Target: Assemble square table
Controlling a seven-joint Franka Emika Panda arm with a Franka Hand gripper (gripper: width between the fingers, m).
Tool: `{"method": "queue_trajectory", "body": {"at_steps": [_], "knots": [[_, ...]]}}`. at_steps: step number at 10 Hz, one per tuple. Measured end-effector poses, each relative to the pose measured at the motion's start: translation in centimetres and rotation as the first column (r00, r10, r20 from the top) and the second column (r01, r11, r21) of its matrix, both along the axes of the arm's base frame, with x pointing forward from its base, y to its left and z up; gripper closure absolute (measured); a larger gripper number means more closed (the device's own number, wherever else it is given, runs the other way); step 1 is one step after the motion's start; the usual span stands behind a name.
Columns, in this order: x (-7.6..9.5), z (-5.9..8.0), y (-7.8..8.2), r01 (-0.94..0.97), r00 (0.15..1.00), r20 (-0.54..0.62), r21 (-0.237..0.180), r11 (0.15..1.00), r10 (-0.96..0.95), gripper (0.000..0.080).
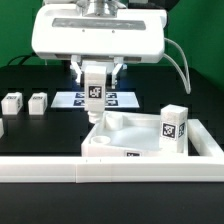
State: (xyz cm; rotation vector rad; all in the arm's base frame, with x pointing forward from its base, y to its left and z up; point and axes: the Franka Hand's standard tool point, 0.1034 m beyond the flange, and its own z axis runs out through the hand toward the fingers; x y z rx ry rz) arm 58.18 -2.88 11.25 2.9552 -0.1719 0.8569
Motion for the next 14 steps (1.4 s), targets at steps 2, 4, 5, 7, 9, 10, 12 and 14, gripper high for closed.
{"method": "queue_trajectory", "body": {"at_steps": [2, 4, 5, 7, 9, 10, 12, 14], "knots": [[0.2, -1.0, 0.3, -0.004, 1.0, -0.001, -0.004, 1.0, 0.004, 0.0509], [0.4, -1.9, 1.1, -0.016, 1.0, 0.004, -0.007, 1.0, 0.016, 0.0509], [0.4, -1.8, 0.9, -0.014, 1.0, 0.005, -0.008, 1.0, 0.014, 0.0509], [0.4, -1.9, 0.9, -0.014, 1.0, 0.004, -0.008, 1.0, 0.014, 0.0509], [0.3, -2.1, 0.6, -0.022, 1.0, -0.001, -0.016, 1.0, 0.022, 0.0509], [0.4, -2.3, 0.8, -0.025, 1.0, -0.003, -0.016, 1.0, 0.025, 0.0509], [0.3, -2.6, 0.7, -0.024, 1.0, -0.008, -0.017, 1.0, 0.024, 0.0509], [0.3, -2.7, 0.9, -0.028, 1.0, -0.005, -0.018, 0.999, 0.028, 0.0509]]}}
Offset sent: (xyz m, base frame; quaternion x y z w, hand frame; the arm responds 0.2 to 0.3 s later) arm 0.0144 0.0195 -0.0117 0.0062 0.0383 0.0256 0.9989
